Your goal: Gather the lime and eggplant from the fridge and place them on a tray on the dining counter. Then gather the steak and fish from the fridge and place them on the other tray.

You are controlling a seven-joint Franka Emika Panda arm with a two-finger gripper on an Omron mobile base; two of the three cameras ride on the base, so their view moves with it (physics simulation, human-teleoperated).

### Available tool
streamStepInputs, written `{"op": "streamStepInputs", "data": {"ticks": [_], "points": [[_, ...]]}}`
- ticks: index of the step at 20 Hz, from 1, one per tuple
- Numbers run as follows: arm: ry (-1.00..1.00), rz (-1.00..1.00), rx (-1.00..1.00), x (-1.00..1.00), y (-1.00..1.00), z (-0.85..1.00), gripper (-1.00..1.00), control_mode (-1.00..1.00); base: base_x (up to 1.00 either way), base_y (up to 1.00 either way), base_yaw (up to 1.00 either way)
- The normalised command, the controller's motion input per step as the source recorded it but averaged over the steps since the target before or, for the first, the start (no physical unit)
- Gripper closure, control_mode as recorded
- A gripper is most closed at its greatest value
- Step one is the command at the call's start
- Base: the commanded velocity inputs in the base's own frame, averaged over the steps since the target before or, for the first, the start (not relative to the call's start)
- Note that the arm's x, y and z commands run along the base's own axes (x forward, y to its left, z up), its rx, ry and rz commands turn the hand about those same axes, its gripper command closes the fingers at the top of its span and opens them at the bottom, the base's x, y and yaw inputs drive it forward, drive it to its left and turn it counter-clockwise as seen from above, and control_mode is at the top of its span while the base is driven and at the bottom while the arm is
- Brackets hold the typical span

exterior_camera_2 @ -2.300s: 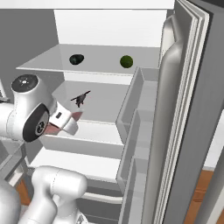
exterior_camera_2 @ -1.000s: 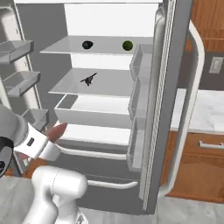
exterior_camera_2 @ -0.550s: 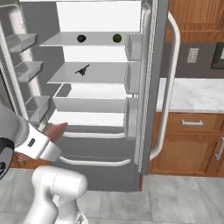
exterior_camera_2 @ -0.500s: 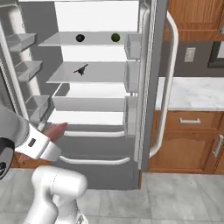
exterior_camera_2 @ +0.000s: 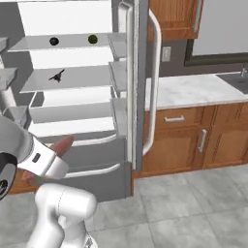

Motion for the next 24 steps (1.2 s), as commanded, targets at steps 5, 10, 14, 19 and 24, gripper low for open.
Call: {"op": "streamStepInputs", "data": {"ticks": [5,10,14,19,24], "points": [[0.0,0.0,0.0,0.0,0.0,0.0,1.0,1.0,-0.18,0.03,-0.49],[0.0,0.0,0.0,0.0,0.0,0.0,1.0,1.0,-0.08,-0.25,-0.52],[0.0,0.0,0.0,0.0,0.0,0.0,1.0,1.0,0.0,-0.28,-0.54],[0.0,0.0,0.0,0.0,0.0,0.0,1.0,1.0,0.0,-0.21,-0.53],[0.0,0.0,0.0,0.0,0.0,0.0,1.0,1.0,0.0,-0.08,-0.52]]}}
